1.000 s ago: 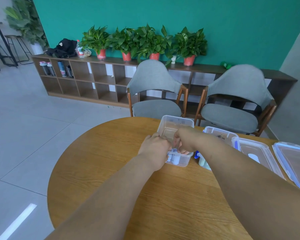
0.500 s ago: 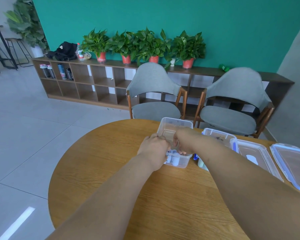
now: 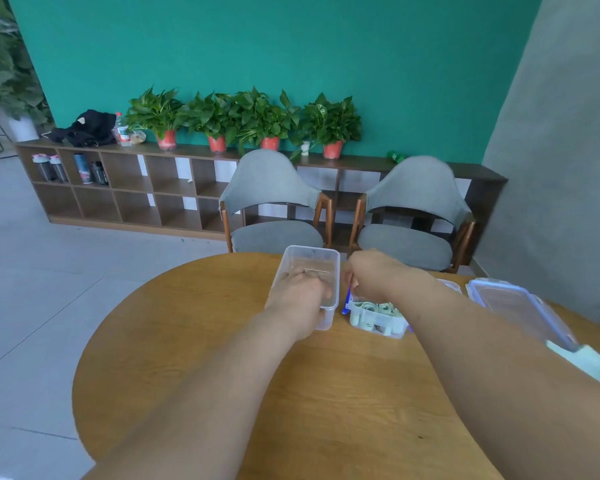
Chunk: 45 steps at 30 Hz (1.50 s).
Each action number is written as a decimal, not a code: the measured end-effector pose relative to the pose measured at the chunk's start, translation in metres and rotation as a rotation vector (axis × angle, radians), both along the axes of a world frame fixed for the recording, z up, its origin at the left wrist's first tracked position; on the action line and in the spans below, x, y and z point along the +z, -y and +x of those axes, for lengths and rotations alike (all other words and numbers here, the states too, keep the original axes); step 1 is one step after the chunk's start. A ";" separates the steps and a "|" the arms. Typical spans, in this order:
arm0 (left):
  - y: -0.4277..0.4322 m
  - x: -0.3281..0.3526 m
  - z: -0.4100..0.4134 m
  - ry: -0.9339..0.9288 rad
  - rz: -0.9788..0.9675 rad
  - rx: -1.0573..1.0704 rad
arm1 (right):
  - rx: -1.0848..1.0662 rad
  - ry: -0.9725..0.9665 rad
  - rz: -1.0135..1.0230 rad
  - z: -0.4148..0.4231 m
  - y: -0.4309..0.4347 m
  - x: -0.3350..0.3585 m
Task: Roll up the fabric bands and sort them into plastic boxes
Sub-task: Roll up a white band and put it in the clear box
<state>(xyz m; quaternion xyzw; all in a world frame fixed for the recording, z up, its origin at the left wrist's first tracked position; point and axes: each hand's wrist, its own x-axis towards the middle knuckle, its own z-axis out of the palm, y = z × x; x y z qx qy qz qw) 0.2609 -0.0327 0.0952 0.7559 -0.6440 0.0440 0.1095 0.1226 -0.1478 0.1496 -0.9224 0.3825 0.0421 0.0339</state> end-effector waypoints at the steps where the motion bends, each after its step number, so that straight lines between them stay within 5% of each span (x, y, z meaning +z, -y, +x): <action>1: -0.001 0.002 -0.009 -0.002 0.002 -0.022 | -0.006 -0.007 -0.004 -0.012 -0.004 0.003; 23: 0.002 -0.023 -0.256 -0.060 0.103 -0.455 | -0.454 0.119 0.152 -0.340 -0.060 -0.025; 31: 0.020 -0.039 -0.312 -0.105 0.150 -0.536 | -0.622 0.099 0.149 -0.390 -0.055 -0.058; 40: 0.020 -0.071 -0.373 -0.091 0.269 -0.604 | -0.751 -0.393 0.314 -0.395 -0.058 -0.099; 45: 0.018 -0.079 -0.379 -0.144 0.327 -0.599 | -0.887 -0.121 0.262 -0.414 -0.060 -0.113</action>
